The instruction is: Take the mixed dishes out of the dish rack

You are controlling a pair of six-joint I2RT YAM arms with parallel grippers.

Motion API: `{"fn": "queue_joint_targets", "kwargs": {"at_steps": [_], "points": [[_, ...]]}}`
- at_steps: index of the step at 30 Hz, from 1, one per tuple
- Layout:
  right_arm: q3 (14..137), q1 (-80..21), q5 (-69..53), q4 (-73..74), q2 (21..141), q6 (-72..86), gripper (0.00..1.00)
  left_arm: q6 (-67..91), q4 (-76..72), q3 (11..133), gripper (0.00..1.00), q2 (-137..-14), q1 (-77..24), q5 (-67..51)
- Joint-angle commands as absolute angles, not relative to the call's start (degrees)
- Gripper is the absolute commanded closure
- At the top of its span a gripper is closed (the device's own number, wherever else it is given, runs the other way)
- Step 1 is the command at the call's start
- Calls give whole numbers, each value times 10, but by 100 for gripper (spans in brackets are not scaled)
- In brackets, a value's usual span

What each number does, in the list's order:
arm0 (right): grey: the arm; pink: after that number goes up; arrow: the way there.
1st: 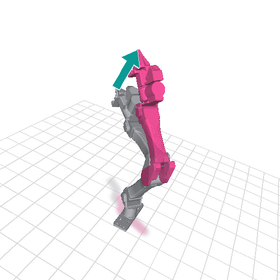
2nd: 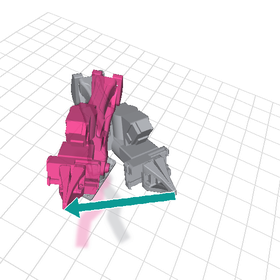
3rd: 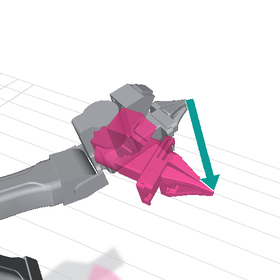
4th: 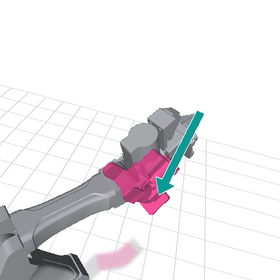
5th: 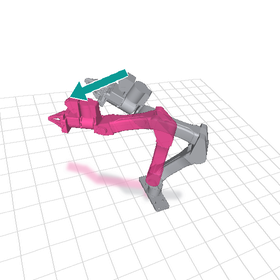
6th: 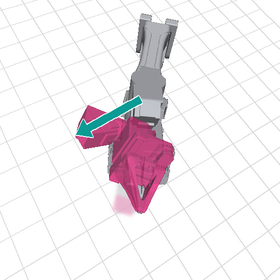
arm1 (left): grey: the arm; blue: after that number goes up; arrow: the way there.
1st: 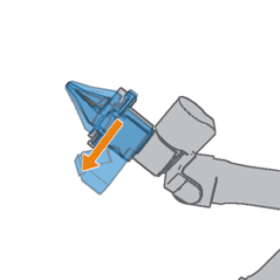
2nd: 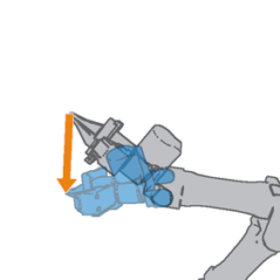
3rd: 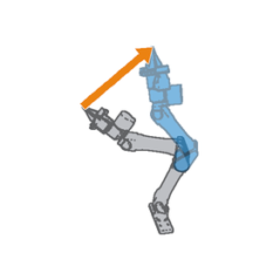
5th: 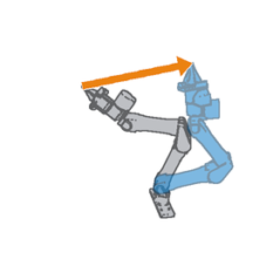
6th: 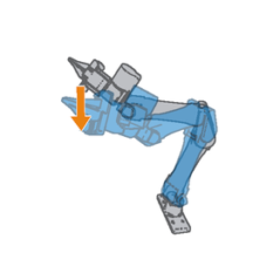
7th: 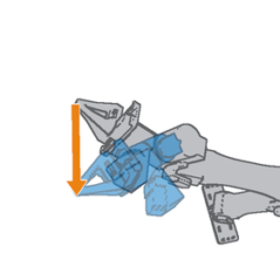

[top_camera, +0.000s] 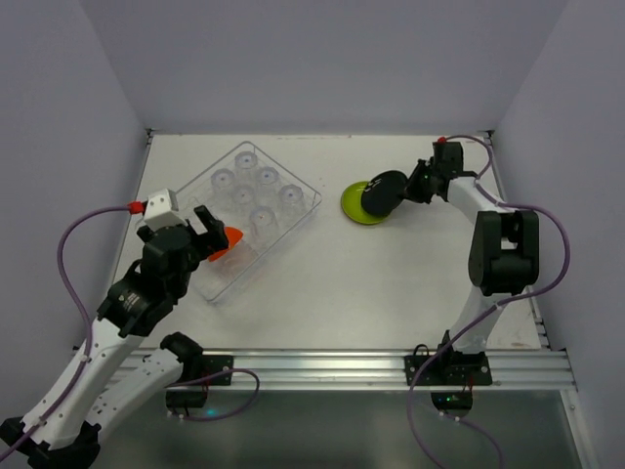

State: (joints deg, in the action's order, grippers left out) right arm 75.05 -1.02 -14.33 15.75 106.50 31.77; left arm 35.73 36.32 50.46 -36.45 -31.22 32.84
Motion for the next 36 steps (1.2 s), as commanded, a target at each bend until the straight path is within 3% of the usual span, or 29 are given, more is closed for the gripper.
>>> {"fn": "queue_joint_targets", "kwargs": {"at_steps": [1, 5, 9, 10, 13, 23, 29, 31, 32, 36], "points": [[784, -13, -137, 187, 1074, 302, 86, 348, 378, 490, 0, -358, -313, 395], [789, -35, -119, 206, 1074, 287, 82, 347, 355, 471, 0, -323, -313, 410], [791, -55, -84, 230, 1072, 276, 70, 320, 343, 458, 0, -330, -313, 391], [789, -59, -67, 231, 1070, 273, 62, 319, 348, 461, 0, -336, -313, 390], [789, -67, -21, 245, 1056, 262, 56, 318, 371, 458, 0, -356, -314, 395], [779, -98, 18, 263, 1031, 252, 47, 314, 359, 438, 0, -340, -313, 392], [691, -106, 28, 244, 875, 250, 31, 251, 311, 418, 0, -308, -314, 393], [660, -109, 18, 233, 793, 250, 8, 222, 299, 416, 0, -310, -313, 367], [624, -110, 9, 214, 763, 250, 1, 209, 302, 419, 0, -315, -313, 359], [530, -108, -63, 146, 612, 271, 1, 186, 316, 468, 0, -381, -314, 309]]}}
